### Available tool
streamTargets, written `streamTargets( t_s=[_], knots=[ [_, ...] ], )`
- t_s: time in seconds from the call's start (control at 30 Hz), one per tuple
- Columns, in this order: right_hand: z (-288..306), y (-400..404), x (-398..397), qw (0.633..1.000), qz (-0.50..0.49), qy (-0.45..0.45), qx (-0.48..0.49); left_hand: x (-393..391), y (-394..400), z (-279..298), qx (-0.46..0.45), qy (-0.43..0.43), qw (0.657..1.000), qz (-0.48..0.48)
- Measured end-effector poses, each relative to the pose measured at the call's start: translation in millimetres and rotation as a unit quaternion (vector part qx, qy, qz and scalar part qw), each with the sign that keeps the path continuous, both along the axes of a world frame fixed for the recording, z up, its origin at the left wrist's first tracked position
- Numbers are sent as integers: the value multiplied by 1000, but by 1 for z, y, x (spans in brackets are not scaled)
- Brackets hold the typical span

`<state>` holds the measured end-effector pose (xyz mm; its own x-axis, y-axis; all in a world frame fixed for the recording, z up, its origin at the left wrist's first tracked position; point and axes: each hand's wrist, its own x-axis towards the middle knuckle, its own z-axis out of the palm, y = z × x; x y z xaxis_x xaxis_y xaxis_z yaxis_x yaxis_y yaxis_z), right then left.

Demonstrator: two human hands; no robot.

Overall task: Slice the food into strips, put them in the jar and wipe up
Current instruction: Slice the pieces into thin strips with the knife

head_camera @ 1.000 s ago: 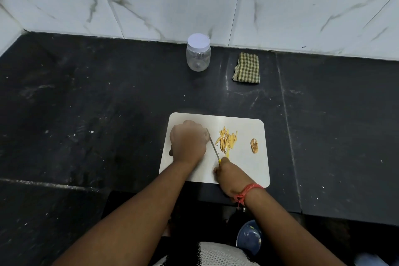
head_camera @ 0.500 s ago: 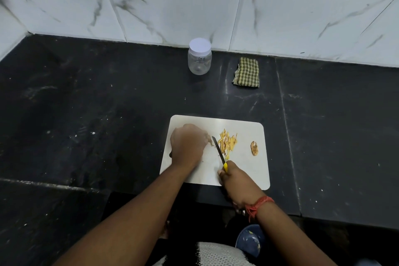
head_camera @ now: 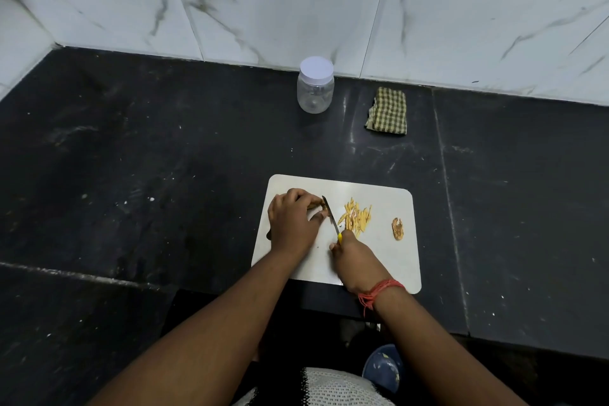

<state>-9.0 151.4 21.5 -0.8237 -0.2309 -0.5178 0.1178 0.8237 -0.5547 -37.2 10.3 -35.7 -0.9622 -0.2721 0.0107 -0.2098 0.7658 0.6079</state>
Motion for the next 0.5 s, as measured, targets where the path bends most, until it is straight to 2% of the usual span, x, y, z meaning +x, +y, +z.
streamTargets(
  t_s=[0.27,0.5],
  knots=[
    [4,0,-4,999,33,-17,19,-2,-1,0,-3,-1,1000,3],
    [6,-4,-4,999,13,-28,25,-2,-2,2,0,-9,1000,4]
  ],
)
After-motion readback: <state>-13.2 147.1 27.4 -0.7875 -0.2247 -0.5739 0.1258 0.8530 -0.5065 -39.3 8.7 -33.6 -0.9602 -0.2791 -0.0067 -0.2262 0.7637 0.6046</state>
